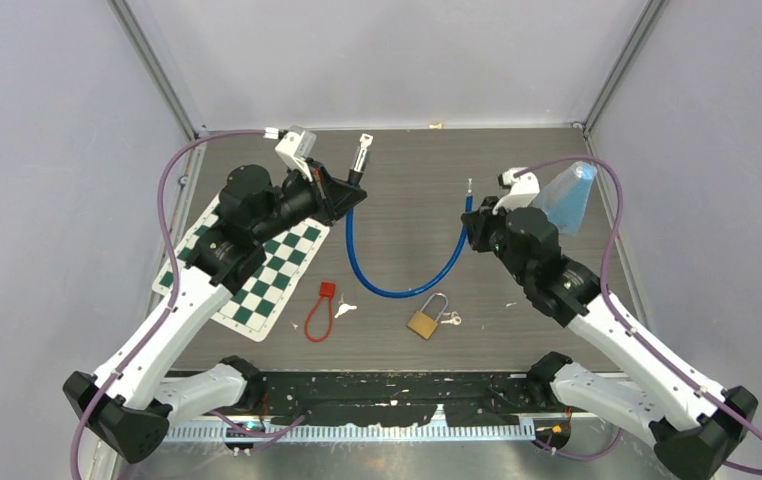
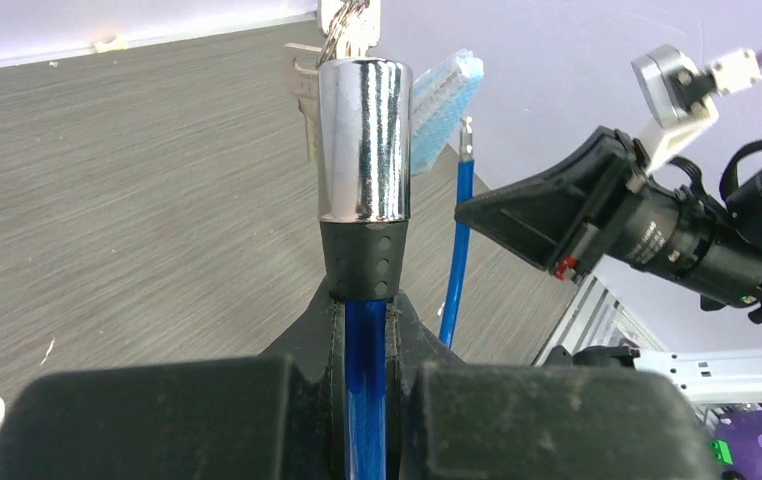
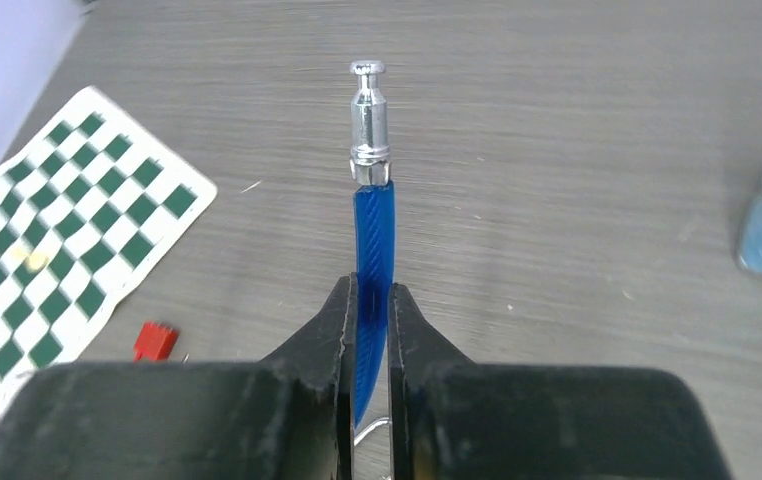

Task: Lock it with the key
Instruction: Lock the lock.

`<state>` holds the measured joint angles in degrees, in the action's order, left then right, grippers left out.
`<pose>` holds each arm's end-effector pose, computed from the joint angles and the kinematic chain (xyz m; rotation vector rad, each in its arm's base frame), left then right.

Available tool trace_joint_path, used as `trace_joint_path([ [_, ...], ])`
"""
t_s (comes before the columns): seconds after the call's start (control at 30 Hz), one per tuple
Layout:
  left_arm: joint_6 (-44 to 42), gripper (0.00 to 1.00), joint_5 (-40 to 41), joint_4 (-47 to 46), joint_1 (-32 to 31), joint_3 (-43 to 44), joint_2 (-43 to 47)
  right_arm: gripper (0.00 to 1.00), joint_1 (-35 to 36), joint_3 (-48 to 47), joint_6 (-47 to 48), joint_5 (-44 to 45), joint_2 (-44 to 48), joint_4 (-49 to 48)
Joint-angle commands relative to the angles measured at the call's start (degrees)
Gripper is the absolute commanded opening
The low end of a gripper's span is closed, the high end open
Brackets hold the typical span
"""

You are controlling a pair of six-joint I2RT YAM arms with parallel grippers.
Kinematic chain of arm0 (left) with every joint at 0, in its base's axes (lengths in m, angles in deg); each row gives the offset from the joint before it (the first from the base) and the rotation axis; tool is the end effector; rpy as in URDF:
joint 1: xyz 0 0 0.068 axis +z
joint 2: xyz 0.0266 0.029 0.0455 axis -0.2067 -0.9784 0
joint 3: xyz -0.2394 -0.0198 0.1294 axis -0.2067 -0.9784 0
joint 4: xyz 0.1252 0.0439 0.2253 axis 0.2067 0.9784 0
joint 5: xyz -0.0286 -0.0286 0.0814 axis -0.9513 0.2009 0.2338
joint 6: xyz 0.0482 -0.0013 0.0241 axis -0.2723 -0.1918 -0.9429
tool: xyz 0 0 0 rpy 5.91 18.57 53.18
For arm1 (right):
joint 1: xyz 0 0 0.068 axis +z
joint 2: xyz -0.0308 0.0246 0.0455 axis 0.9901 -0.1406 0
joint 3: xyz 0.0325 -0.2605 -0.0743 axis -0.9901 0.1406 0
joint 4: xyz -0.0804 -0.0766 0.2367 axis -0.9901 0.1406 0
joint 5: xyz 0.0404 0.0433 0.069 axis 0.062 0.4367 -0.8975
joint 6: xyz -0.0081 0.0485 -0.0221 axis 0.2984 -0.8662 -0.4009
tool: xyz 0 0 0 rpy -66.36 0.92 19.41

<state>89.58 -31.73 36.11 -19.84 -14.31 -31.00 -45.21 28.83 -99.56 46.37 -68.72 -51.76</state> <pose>0.1957 -0.1339 0.4115 0.3178 1.7300 -1.0200 0.1728 0.1125 0.3419 0.0141 1.9021 0.3383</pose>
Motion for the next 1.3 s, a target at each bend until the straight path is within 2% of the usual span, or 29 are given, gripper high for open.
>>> trace_joint_path([
  [0.0,0.2,0.0,-4.4,0.7,1.8,4.2,-1.3,0.05,2.6,5.7,18.4,-17.1,6.3,-15.9],
  [0.1,-1.3,0.0,-9.0,2.1,2.3,6.3,-2.7,0.05,4.6,6.5,24.8,-24.3,8.3,-18.0],
  [0.23,-4.3,0.0,-14.9,8.0,2.8,10.5,-5.4,0.05,8.1,4.6,31.7,-29.6,8.3,-17.8],
  [0.4,-8.4,0.0,-27.1,15.2,3.6,16.3,-9.5,0.05,13.0,-1.0,37.5,-28.9,4.7,-13.3],
  [0.67,-15.1,0.0,-34.5,22.2,3.9,19.4,-11.5,0.05,15.1,-5.6,38.9,-25.2,-0.1,-13.0],
  [1.03,-15.2,0.0,-37.8,22.6,4.3,18.5,-10.5,0.05,15.1,-6.3,38.6,-22.2,-0.6,-13.9],
  [1.27,-14.7,0.0,-37.2,21.9,4.3,16.6,-10.1,0.05,15.1,-6.4,38.5,-22.9,-0.7,-15.3],
])
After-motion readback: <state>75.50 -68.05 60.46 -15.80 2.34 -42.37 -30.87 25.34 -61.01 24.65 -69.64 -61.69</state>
